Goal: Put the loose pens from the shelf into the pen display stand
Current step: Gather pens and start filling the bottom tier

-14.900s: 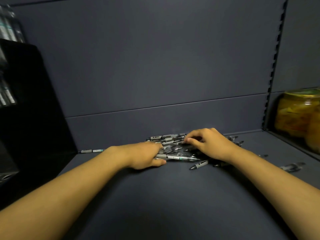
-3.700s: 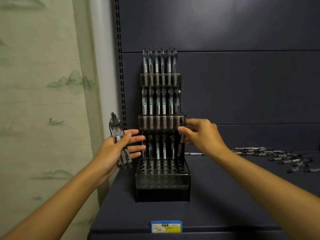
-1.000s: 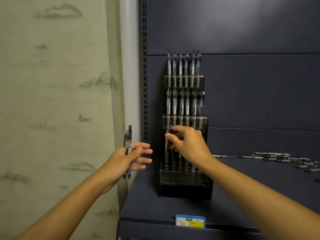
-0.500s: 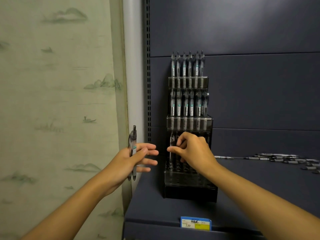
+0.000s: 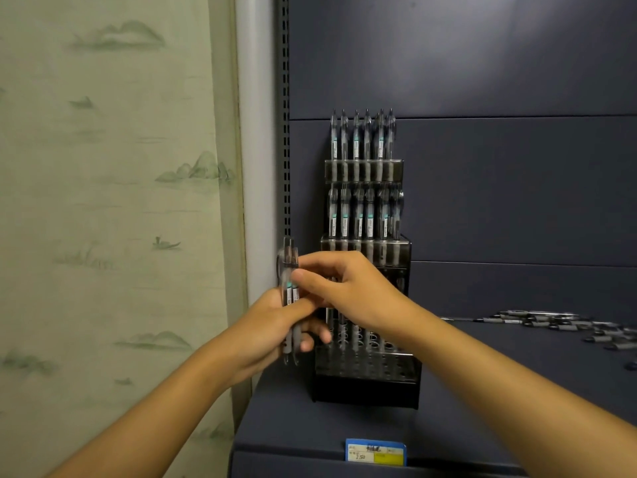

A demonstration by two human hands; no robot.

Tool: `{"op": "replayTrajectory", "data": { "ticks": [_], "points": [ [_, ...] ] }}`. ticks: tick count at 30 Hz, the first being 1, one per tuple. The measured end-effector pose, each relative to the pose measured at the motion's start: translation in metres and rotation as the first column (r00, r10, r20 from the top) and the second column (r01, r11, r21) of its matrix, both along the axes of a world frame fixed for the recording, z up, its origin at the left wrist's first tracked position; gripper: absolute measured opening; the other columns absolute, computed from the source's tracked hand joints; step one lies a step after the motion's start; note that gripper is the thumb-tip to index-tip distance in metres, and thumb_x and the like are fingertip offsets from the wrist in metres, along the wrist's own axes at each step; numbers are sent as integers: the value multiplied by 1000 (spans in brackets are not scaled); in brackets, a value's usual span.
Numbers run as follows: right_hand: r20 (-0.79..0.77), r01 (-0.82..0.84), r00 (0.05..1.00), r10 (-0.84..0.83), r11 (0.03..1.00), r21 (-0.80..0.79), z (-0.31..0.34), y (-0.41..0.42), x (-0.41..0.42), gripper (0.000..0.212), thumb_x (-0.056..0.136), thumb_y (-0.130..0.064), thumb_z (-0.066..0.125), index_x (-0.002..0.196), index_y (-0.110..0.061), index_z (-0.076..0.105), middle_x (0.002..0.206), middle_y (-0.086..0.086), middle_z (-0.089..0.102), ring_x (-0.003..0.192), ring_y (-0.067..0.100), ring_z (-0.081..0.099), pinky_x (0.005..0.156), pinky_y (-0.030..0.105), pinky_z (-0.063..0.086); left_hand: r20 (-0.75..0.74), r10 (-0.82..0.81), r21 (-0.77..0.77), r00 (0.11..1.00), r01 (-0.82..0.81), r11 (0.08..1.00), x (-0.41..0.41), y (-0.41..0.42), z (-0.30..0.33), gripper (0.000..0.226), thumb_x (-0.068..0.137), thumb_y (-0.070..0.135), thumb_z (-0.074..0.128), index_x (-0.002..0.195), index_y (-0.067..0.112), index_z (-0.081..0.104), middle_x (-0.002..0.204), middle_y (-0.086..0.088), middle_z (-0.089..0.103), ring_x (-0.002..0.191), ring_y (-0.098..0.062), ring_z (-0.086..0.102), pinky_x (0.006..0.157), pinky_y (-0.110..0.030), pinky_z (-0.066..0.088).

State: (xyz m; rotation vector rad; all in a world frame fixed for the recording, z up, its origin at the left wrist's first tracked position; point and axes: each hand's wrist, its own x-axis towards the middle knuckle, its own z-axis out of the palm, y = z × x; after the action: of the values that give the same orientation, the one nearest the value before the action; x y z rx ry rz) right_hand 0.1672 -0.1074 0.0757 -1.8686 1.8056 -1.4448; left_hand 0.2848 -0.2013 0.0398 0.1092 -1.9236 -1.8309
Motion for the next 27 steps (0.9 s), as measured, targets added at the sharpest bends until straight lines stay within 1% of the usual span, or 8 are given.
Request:
{"op": "replayTrajectory", "data": {
  "ticks": [4, 7, 10, 13, 17, 20, 24, 27],
  "points": [
    [85, 50, 995, -45, 997, -66, -2, 1, -3, 17, 97, -22, 62, 108, -13, 72, 91, 7, 75, 90, 22, 73, 81, 34, 62, 25, 5, 8, 1000, -5, 1000, -1, -5, -5, 38, 88, 30, 51, 114, 6, 63, 100, -6, 76, 84, -21, 73, 66, -24, 59],
    [80, 123, 991, -112, 979, -161, 3, 0, -7, 12, 95, -20, 64, 101, -14, 73, 88, 4, 76, 89, 17, 73, 85, 31, 59, 31, 14, 16, 999, -15, 1000, -1, -13, -8, 42, 88, 35, 49, 120, 12, 62, 113, -7, 73, 98, -24, 72, 76, -28, 60],
    [163, 169, 978, -131, 954, -247, 15, 3, -12, 13, 95, -20, 64, 105, -18, 71, 90, 2, 77, 82, 9, 73, 73, 26, 58, 27, 40, 44, 999, -41, 998, -1, -21, -12, 42, 90, 36, 47, 121, 13, 62, 114, -8, 73, 95, -24, 73, 75, -30, 61],
    [311, 220, 942, -122, 927, -303, 28, 10, -20, 19, 96, -17, 63, 113, -12, 69, 90, 6, 76, 75, 16, 75, 61, 23, 57, 18, 104, 130, 994, -106, 986, 2, -30, -16, 37, 93, 32, 48, 121, 12, 62, 114, -9, 73, 90, -22, 73, 75, -31, 61],
    [230, 301, 943, -242, 914, -273, 27, 14, -34, 11, 96, -18, 63, 106, -20, 68, 83, 1, 75, 73, 15, 75, 66, 26, 61, 50, 201, 133, 978, -206, 969, 6, -44, -23, 35, 94, 30, 50, 119, 11, 64, 114, -7, 73, 90, -19, 73, 76, -30, 61],
    [197, 345, 931, -308, 919, -192, 14, 11, -43, 21, 96, -18, 63, 117, -16, 67, 81, -2, 74, 72, 12, 74, 68, 27, 62, 55, 226, 120, 973, -231, 965, 5, -46, -26, 38, 88, 33, 54, 117, 12, 66, 111, -5, 74, 88, -17, 73, 75, -28, 61],
    [103, 407, 913, -395, 903, -137, -6, 5, -52, 20, 97, -21, 62, 115, -14, 68, 80, -6, 72, 69, 7, 73, 68, 27, 62, 47, 228, 74, 972, -231, 970, 0, -41, -26, 28, 99, 26, 47, 116, 13, 66, 108, -5, 75, 87, -17, 72, 75, -28, 61],
    [93, 432, 901, -424, 894, -118, -14, 3, -57, 23, 96, -23, 63, 117, -15, 68, 81, -8, 73, 70, 5, 72, 71, 28, 62, 51, 229, 33, 972, -230, 973, -2, -38, -26, 28, 100, 25, 46, 115, 14, 67, 108, -5, 75, 89, -18, 72, 76, -29, 61]
  ]
}}
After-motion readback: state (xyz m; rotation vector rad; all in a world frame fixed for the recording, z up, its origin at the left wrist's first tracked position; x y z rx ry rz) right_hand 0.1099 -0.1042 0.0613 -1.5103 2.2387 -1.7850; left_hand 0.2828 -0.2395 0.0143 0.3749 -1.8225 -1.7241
